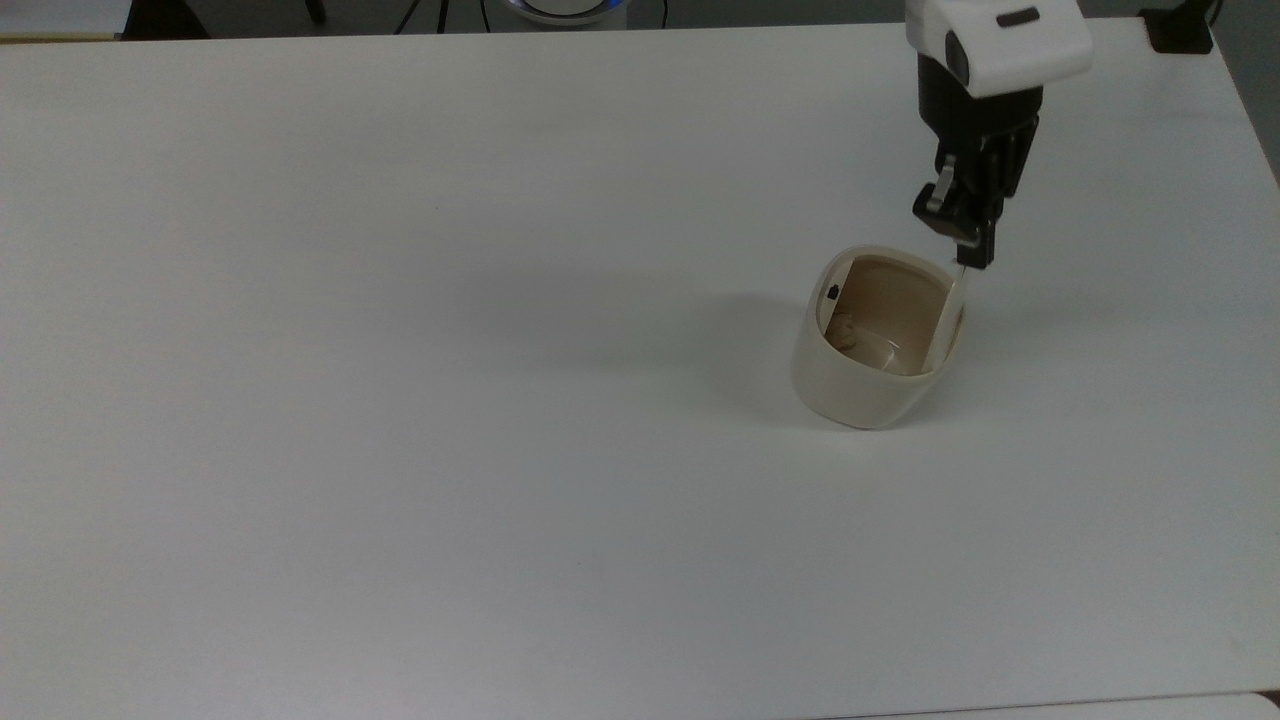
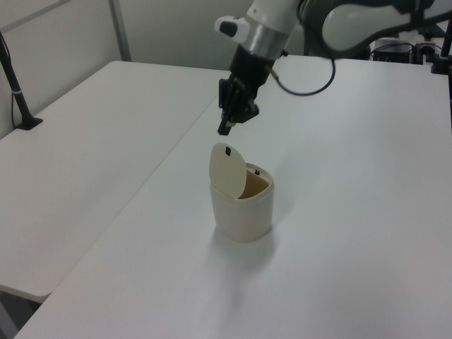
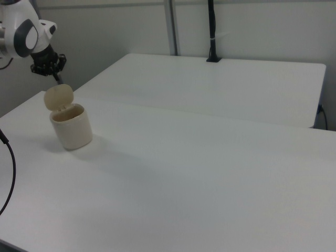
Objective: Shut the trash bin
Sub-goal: 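Lower the gripper behind the raised lid, touching its edge, then push the lid down over the bin opening with the gripper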
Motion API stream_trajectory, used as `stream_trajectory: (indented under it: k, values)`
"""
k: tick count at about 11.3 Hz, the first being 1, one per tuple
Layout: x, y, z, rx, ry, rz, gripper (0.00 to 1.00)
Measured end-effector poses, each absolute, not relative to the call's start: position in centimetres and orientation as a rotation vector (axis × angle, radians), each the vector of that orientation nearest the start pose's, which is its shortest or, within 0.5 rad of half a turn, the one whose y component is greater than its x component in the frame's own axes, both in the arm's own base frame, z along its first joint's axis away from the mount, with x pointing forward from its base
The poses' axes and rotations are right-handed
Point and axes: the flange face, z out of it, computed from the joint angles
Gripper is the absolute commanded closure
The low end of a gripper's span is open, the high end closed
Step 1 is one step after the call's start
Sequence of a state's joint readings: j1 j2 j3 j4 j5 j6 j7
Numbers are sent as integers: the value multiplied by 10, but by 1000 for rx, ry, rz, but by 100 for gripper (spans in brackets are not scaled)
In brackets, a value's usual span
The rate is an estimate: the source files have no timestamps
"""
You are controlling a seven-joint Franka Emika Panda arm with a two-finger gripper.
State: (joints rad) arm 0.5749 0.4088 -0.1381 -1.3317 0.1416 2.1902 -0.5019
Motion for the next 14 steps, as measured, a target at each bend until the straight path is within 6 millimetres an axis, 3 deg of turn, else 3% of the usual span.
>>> stream_trajectory:
  k: [2, 6, 14]
  values:
    - [646, 336, 539, -2698, -1294, -709, 100]
    - [641, 350, 539, -2692, -1271, -725, 100]
    - [641, 332, 508, -2744, -1310, -474, 100]
